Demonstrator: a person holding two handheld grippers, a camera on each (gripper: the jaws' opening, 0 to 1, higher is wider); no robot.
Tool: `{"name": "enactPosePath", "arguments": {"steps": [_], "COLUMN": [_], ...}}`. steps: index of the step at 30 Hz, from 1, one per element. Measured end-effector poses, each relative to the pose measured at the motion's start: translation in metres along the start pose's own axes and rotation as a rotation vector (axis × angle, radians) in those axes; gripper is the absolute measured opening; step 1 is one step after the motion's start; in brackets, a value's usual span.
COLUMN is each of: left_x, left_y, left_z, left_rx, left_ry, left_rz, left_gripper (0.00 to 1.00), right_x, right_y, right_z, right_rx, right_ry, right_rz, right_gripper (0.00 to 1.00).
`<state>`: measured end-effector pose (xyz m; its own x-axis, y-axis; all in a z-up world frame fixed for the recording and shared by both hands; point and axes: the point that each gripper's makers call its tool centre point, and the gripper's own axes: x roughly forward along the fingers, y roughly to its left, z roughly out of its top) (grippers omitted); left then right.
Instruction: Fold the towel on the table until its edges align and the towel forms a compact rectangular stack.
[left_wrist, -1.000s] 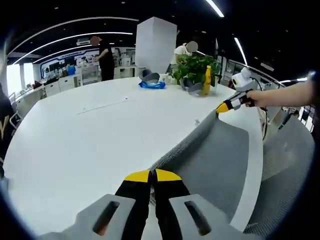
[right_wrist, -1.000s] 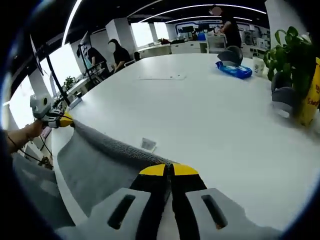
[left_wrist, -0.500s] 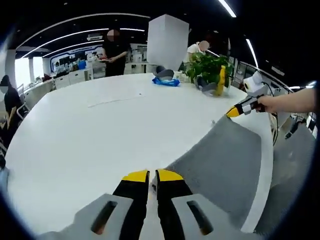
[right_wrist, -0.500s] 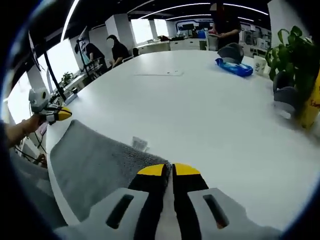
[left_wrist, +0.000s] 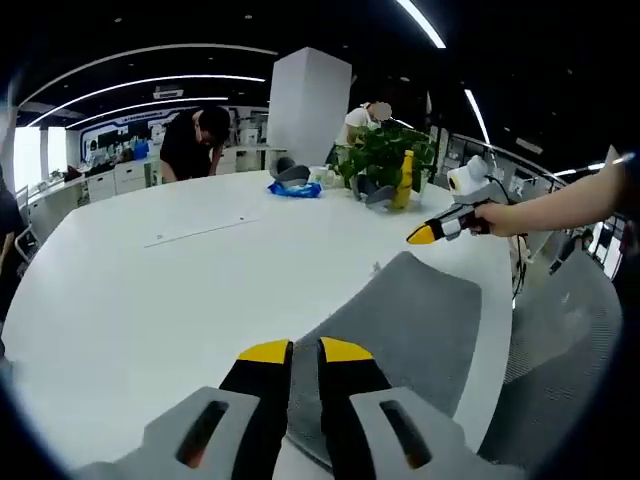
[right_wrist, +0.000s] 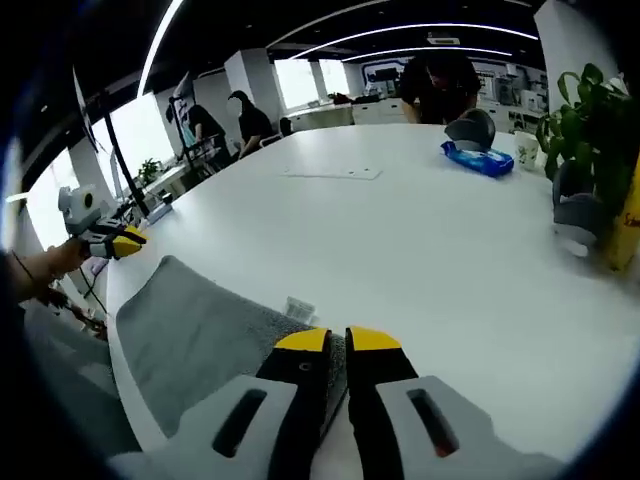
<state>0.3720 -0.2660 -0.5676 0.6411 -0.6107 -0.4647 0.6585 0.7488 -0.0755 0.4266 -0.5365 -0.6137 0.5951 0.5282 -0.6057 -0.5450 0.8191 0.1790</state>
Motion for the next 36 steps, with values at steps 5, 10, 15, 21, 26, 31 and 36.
{"name": "enactPosePath", "arguments": {"steps": [5,10,15,21,26,31,36], "left_x": [0.003,0.010,0.020,0.027,0.033,0.034,0.040], "left_y": [-0.027,-0.055,-0.081,-0.102,-0.110,-0.127,-0.151], "left_z": [0.006,0.004,0.000,0.007,0.000,-0.010,-0.023], "left_rx": [0.037,0.077,0.118,0.117,0.152,0.185,0.225], "left_ry": [-0.005,0.012,0.040,0.043,0.082,0.110,0.156], "left_rz": [-0.060,-0.123,-0.182,-0.227,-0.229,-0.279,-0.361], "left_gripper": [0.10,0.09,0.04,0.01,0.01,0.01,0.01], "right_x": [0.003,0.008,0.016,0.022,0.024,0.026,0.028], "right_y": [0.013,0.028,0.046,0.062,0.073,0.080,0.096], "right_z": [0.002,0.006,0.003,-0.003,-0.007,-0.020,-0.029], "right_rx": [-0.033,-0.061,-0.093,-0.166,-0.205,-0.277,-0.311], "right_ry": [0.014,0.016,0.038,0.078,0.093,0.151,0.171], "right_rz": [0.026,0.057,0.100,0.135,0.157,0.158,0.219], "right_gripper": [0.00,0.00,0.00,0.00,0.00,0.00,0.00]}}
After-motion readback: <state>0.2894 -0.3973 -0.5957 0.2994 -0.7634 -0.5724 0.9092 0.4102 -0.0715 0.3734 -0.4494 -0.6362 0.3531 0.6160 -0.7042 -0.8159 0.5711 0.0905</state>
